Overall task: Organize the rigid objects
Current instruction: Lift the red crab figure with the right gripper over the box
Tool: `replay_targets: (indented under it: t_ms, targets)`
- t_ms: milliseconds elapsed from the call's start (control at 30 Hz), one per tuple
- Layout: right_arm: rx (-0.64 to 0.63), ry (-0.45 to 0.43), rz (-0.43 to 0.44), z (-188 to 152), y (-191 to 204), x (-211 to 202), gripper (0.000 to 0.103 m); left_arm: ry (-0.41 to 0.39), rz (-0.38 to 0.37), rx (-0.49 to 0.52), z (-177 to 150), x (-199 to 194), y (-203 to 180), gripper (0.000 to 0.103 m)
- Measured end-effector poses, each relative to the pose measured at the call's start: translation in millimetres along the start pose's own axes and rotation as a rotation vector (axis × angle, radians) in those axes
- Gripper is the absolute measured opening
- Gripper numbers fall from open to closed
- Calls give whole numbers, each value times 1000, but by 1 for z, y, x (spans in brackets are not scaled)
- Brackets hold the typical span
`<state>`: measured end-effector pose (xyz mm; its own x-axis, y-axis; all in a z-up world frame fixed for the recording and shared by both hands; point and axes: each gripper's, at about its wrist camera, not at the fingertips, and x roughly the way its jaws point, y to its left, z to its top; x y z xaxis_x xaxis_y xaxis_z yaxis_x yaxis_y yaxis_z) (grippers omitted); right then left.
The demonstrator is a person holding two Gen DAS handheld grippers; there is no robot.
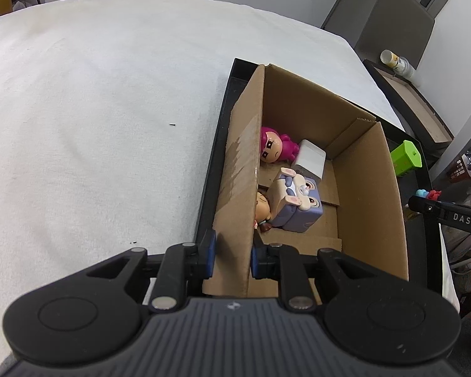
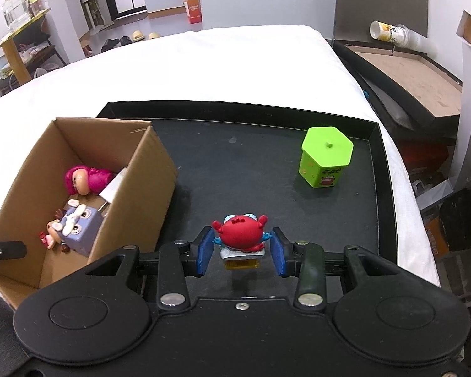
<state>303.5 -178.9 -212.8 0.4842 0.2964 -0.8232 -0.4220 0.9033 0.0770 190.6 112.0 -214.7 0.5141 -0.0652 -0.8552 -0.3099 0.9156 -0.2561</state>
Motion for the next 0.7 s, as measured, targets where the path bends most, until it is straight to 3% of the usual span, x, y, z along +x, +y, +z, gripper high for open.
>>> replay_targets:
  t_ms: [700]
  targets:
    - [-64,16,51,35,48,-39,39,0,-21,-5,-1,0,3,20]
